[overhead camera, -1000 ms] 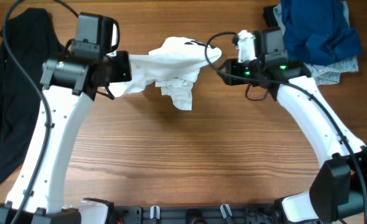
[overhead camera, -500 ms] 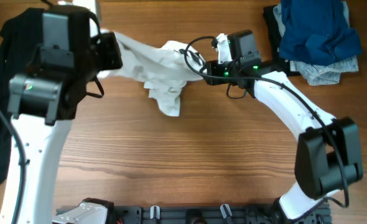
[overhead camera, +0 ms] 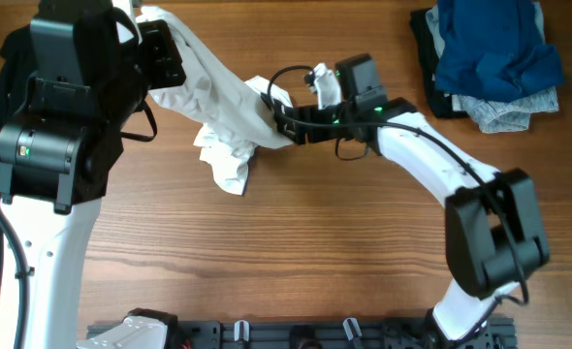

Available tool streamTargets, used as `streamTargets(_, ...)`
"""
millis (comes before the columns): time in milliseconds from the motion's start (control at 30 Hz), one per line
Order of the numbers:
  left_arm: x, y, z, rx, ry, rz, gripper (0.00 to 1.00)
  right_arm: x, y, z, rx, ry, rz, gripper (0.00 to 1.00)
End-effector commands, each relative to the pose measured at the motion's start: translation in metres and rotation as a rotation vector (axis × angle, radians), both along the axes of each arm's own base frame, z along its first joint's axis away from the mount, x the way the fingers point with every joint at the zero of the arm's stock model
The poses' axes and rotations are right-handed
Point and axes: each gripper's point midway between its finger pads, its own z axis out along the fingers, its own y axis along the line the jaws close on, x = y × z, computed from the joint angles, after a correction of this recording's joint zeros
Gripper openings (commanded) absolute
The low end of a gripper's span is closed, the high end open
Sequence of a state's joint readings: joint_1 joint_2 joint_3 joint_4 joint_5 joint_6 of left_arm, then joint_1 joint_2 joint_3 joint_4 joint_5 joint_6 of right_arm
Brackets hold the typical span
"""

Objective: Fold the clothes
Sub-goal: 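Lift the shirt with both grippers and stretch it across the table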

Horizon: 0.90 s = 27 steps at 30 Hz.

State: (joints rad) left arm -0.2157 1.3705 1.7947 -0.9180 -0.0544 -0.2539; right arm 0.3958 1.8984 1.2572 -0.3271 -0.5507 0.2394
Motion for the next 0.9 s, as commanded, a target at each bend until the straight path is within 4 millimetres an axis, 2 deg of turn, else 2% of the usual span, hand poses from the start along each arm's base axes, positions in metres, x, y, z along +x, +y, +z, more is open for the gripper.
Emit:
streamTargets(0, -0.004, 0.0, 0.016, -0.03, -0.042, 0.001, 0.04, -0.013, 0.01, -0.03, 0.038, 0.136, 0.011, 0.77)
streamTargets(133, -0.004, 0.001, 0.016, -0.03, -0.042, 0.001, 0.04, -0.013, 0.011, -0.044, 0.037, 0.163, 0.008, 0.77)
streamTargets(333, -0.003, 0.0, 0.017, -0.031, -0.046, 0.002, 0.04, -0.001, 0.029, -0.024, 0.16, 0.107, 0.032, 0.71)
streamTargets(467, -0.003, 0.0, 0.017, -0.031, -0.046, 0.001, 0.04, -0.003, 0.035, -0.022, 0.166, 0.111, 0.036, 0.57)
streamTargets(500, -0.003, 0.0, 0.017, -0.031, -0.047, 0.002, 0.04, -0.003, 0.035, -0.022, 0.166, 0.11, 0.037, 0.5)
streamTargets(533, -0.003, 0.0, 0.017, -0.031, -0.047, 0.001, 0.04, -0.003, 0.035, -0.022, 0.166, 0.11, 0.037, 0.38)
streamTargets(567, -0.003, 0.0, 0.017, -0.031, -0.047, 0.001, 0.04, -0.003, 0.035, -0.022, 0.167, 0.108, 0.037, 0.15)
streamTargets(600, -0.003, 0.0, 0.017, -0.031, -0.047, 0.001, 0.04, -0.003, 0.035, -0.022, 0.168, 0.107, 0.037, 0.04)
streamTargets(667, -0.003, 0.001, 0.017, -0.028, -0.048, 0.006, 0.04, 0.0, 0.034, -0.02, 0.171, 0.1, 0.033, 0.04)
streamTargets(767, -0.006, 0.014, 0.027, -0.005, -0.085, 0.066, 0.04, 0.013, 0.016, 0.0, 0.181, 0.074, -0.009, 0.04)
streamTargets(867, -0.022, 0.037, 0.058, 0.018, -0.192, 0.171, 0.04, 0.03, -0.028, 0.054, 0.158, -0.008, -0.076, 0.04)
